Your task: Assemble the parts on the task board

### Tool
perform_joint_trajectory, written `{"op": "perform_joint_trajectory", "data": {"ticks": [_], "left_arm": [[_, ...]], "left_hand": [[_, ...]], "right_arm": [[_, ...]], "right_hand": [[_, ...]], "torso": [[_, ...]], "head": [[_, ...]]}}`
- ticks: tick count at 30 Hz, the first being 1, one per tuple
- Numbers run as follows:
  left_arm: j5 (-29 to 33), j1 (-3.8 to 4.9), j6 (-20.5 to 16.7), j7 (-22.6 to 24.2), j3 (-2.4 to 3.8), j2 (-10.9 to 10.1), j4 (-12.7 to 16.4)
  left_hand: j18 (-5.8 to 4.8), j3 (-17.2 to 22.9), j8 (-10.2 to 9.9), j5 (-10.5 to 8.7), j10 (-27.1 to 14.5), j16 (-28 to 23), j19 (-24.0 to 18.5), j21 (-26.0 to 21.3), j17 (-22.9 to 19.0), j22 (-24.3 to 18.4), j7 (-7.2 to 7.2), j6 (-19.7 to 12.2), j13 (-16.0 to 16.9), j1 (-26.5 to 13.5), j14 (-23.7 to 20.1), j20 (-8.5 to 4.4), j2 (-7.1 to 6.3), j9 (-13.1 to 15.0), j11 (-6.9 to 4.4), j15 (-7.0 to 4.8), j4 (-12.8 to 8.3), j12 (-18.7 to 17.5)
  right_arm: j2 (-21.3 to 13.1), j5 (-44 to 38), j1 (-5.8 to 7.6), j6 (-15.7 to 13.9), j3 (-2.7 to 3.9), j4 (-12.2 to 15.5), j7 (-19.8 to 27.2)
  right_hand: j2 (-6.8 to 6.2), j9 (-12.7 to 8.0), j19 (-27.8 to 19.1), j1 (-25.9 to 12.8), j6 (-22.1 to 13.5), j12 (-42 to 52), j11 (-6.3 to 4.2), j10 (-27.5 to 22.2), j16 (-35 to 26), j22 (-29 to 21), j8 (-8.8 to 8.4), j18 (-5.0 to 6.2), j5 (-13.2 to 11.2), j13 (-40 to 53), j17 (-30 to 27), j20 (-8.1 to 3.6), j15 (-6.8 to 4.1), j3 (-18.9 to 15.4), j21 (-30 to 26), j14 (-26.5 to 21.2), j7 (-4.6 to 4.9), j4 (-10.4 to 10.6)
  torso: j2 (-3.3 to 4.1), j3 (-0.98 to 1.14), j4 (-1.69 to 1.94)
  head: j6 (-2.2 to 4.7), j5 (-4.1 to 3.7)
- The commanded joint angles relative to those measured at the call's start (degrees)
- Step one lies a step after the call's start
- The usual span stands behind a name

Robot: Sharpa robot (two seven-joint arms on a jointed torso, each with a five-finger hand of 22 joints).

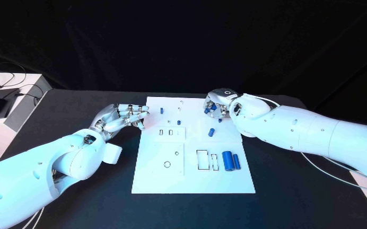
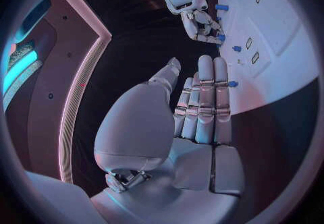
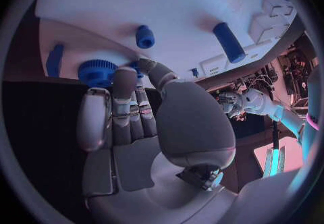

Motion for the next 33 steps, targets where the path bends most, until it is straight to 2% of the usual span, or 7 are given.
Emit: {"op": "perform_joint_trajectory", "data": {"ticks": [1,5,6,9,14,25,33], "left_arm": [[-0.22,-0.03,0.53,0.27,0.04,0.05,0.17],[-0.22,-0.03,0.54,0.27,0.04,0.03,0.17],[-0.22,-0.03,0.53,0.27,0.04,0.03,0.17],[-0.2,-0.04,0.56,0.26,0.04,0.03,0.16],[0.24,-0.04,0.63,0.18,0.04,0.03,0.07],[0.46,-0.07,0.59,0.04,0.04,-0.12,0.0],[0.36,-0.07,0.43,0.07,0.04,-0.33,0.44]], "left_hand": [[0.46,0.26,-0.18,-0.14,-0.21,-0.4,-0.34,0.1,-0.01,-0.06,0.3,-0.07,-0.04,0.53,-0.11,-0.05,-0.07,0.07,0.08,0.21,0.17,-0.31],[0.46,0.26,-0.18,-0.14,-0.21,-0.4,-0.34,0.1,-0.01,-0.06,0.3,-0.07,-0.04,0.53,-0.11,-0.05,-0.07,0.07,0.08,0.21,0.17,-0.31],[0.46,0.26,-0.18,-0.14,-0.21,-0.4,-0.34,0.1,-0.01,-0.06,0.3,-0.07,-0.04,0.53,-0.11,-0.05,-0.07,0.07,0.08,0.21,0.17,-0.31],[0.46,0.26,-0.18,-0.14,-0.21,-0.4,-0.34,0.1,-0.01,-0.06,0.3,-0.07,-0.04,0.53,-0.11,-0.05,-0.07,0.07,0.08,0.21,0.17,-0.31],[0.46,0.3,-0.17,-0.14,-0.21,-0.42,-0.42,0.15,-0.01,-0.15,0.26,-0.04,-0.04,0.43,-0.16,-0.03,-0.04,0.08,0.07,0.22,0.24,-0.32],[0.45,0.43,-0.17,-0.14,-0.2,-0.45,-0.49,0.22,-0.03,-0.18,0.27,-0.06,-0.04,0.62,-0.25,-0.04,-0.08,0.07,0.08,0.23,0.09,-0.32],[0.44,0.58,-0.18,-0.14,-0.26,-0.47,-0.62,0.34,-0.04,-0.18,0.29,-0.11,-0.04,0.7,-0.33,-0.04,-0.05,0.07,0.1,0.24,-0.01,-0.32]], "right_arm": [[0.04,-0.14,-0.03,1.38,0.01,0.01,0.64],[0.03,0.03,-0.04,0.25,0.01,0.09,1.27],[0.02,0.09,-0.04,-0.48,0.01,0.09,1.45],[-0.05,0.25,-0.04,-2.79,0.01,0.21,2.13],[-0.23,1.1,-0.03,-5.45,0.02,0.73,2.71],[-0.54,3.24,0.17,-7.92,0.42,2.66,0.6],[1.96,1.05,0.44,-9.88,0.61,1.0,-2.76]], "right_hand": [[0.49,0.06,4.66,-0.09,0.72,-0.08,-0.09,0.8,-0.06,0.78,0.11,0.75,0.17,0.04,-0.06,-0.21,-0.39,0.4,-0.02,0.16,0.05,-0.14],[1.85,0.18,4.69,0.21,1.94,-0.11,-0.84,3.32,-0.06,1.0,0.13,0.59,-0.02,0.1,-0.06,-0.48,-0.81,0.66,0.31,0.24,-0.25,-0.13],[2.85,0.27,4.73,0.24,2.45,-0.1,-1.01,3.63,0.02,1.34,0.23,0.4,-1.2,0.11,-0.02,-0.51,-0.87,1.05,0.77,0.33,-0.45,0.19],[3.94,0.81,4.76,0.4,4.52,0.11,-1.89,6.07,0.3,1.92,0.69,0.08,-3.24,0.34,0.1,-0.93,-1.42,0.81,1.54,0.45,-1.15,0.47],[5.44,1.51,4.74,1.18,5.91,0.0,-2.58,8.2,0.2,2.15,0.35,-0.28,-4.04,0.34,0.01,-1.63,-1.93,-0.45,1.81,0.44,-1.58,0.23],[6.29,2.39,4.75,1.17,6.03,-0.02,-2.7,8.54,0.12,2.48,0.25,-0.49,-3.94,0.33,-0.04,-1.97,-2.09,-1.29,1.96,0.49,-1.59,-1.01],[6.25,2.5,4.76,0.99,6.11,-0.03,-2.71,8.51,0.13,2.55,0.25,-0.51,-3.86,0.3,-0.05,-1.94,-2.09,-1.38,1.98,0.5,-1.62,-1.22]], "torso": [[0.03,-0.03,0.01],[0.06,-0.01,-0.02],[0.05,-0.02,-0.02],[0.02,-0.04,-0.02],[0.03,-0.05,0.03],[0.09,-0.11,-0.02],[0.08,-0.13,0.09]], "head": [[-0.02,-0.01],[0.03,-0.01],[0.02,-0.02],[0.0,0.03],[0.02,0.11],[0.2,0.26],[0.38,0.19]]}}
